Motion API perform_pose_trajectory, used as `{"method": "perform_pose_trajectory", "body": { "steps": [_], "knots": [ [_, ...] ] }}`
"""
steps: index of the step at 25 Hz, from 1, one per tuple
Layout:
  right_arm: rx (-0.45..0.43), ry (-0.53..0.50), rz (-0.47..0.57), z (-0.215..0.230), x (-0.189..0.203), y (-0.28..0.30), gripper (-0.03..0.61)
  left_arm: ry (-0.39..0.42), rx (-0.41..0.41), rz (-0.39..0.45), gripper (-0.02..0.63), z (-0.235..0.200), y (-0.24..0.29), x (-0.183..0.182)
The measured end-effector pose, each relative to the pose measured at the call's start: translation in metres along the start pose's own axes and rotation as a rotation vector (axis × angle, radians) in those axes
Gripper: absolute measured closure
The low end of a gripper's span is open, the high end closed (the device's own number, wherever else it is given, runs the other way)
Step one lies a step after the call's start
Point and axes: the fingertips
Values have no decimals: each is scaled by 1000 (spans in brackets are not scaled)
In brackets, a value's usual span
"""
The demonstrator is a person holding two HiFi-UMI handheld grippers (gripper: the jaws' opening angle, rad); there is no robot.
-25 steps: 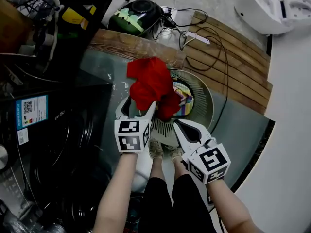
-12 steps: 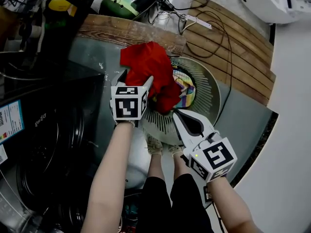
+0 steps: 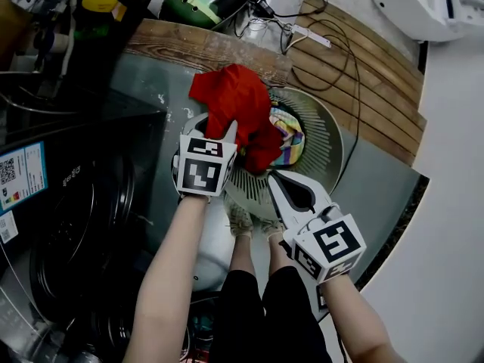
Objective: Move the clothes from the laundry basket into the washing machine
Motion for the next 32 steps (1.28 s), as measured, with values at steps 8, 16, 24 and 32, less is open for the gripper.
{"method": "perform_pose_trajectory", "body": {
  "steps": [8, 16, 24, 32],
  "knots": [
    [43, -41, 55, -15, -42, -22, 496, 13, 128, 83, 470, 46, -94, -14],
    [-68, -191, 20, -54, -61, -17, 203, 15, 192, 122, 469, 59, -175, 1],
    [-357, -465, -30, -108, -63, -10, 28, -58, 285, 321, 470, 58, -247, 8],
    [-534, -671, -101, -163, -44, 17, 31, -91, 315, 476, 473, 51, -287, 19]
  ]
}}
Point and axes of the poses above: the fingertips, and each gripper's own axes: y forward along the fingers, z to its right, x out of its underside, and after that the axes turned 10 degrees about -y, right-handed
